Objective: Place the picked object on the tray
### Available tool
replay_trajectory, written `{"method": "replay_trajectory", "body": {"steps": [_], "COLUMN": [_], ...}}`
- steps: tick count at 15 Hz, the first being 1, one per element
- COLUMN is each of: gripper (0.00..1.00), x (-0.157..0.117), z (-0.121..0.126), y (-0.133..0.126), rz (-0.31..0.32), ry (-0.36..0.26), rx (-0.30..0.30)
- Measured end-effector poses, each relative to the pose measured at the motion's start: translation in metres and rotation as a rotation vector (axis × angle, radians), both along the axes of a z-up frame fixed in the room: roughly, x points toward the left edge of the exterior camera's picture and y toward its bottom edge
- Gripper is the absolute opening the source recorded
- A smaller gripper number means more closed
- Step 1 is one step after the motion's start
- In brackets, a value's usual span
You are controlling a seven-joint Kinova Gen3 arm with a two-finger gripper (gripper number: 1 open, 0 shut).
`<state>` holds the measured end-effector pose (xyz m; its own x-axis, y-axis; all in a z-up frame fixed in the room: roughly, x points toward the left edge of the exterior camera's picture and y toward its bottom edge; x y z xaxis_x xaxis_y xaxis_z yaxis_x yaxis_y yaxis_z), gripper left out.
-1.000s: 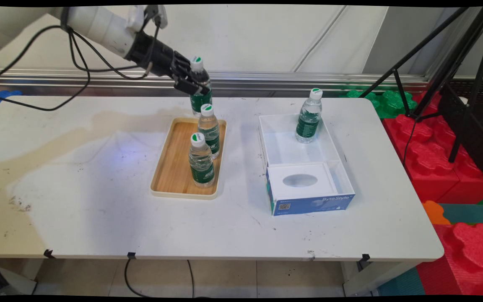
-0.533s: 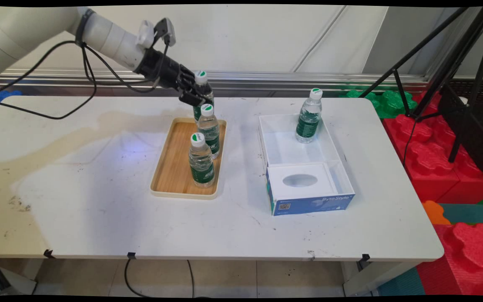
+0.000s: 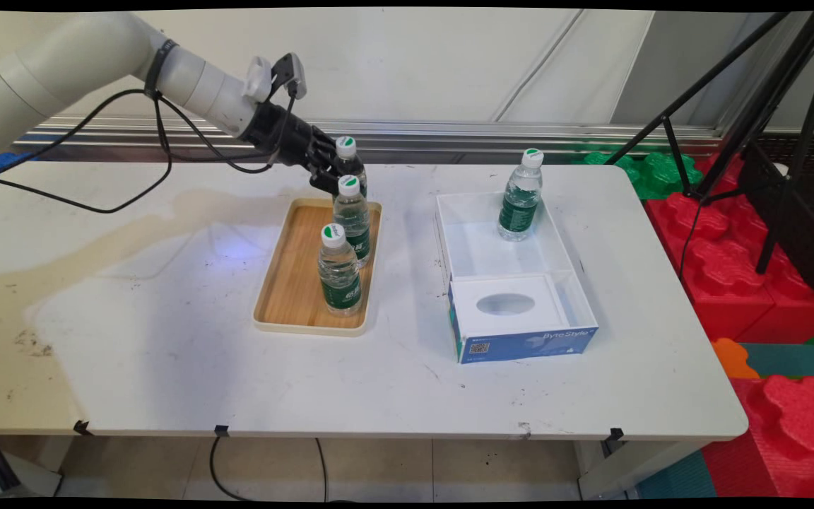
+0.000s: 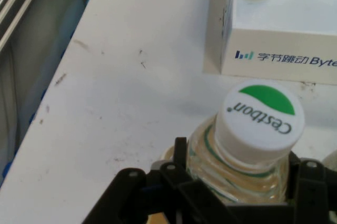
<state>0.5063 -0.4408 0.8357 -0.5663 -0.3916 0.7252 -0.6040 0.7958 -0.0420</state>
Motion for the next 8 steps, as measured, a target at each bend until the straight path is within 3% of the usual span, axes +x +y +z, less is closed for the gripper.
{"method": "replay_trajectory", "body": {"steps": [5, 6, 8], "gripper": [0.00, 1.00, 1.00], "x": [-0.002, -0.002, -0.002], "z": [-0.011, -0.013, -0.015], "y": [-0.003, -0.004, -0.005], "rz": [0.004, 0.006, 0.010], "ry": [0.008, 0.010, 0.014], "rx": [0.003, 0.002, 0.002]}}
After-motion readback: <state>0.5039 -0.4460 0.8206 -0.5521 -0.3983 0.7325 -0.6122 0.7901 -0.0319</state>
